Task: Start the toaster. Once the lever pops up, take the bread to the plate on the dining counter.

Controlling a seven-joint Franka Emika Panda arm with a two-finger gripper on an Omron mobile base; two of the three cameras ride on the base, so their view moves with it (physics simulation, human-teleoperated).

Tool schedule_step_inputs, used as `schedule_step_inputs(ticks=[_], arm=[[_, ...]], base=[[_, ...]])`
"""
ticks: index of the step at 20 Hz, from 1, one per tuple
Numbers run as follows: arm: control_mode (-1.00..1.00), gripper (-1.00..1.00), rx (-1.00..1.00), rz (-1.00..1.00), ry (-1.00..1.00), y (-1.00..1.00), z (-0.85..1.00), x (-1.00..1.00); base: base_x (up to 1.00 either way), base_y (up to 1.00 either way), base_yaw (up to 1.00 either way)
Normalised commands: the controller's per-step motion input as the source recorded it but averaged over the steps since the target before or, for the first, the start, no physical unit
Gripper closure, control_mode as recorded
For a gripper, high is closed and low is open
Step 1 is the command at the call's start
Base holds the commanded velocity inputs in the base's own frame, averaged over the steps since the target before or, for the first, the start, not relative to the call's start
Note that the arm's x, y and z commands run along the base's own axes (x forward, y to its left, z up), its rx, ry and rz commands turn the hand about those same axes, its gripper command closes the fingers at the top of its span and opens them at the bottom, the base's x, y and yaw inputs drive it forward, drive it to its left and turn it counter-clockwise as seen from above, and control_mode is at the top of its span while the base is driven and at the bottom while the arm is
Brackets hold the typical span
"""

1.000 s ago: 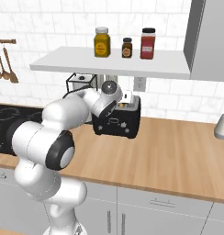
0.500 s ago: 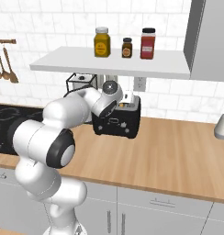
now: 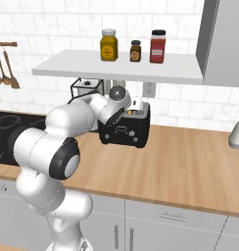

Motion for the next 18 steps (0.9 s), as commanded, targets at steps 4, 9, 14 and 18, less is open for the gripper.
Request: schedule_step_inputs(ticks=[4, 9, 14, 18], arm=[[-1.00, -1.00, 0.00, 0.00, 0.00, 0.00, 0.00, 0.00], [-1.00, -1.00, 0.00, 0.00, 0.00, 0.00, 0.00, 0.00], [-1.00, -1.00, 0.00, 0.00, 0.00, 0.00, 0.00, 0.00], [-1.00, -1.00, 0.00, 0.00, 0.00, 0.00, 0.00, 0.00]], base=[[0.00, 0.00, 0.00], [0.00, 0.00, 0.00], [0.00, 0.00, 0.00], [0.00, 0.00, 0.00]])
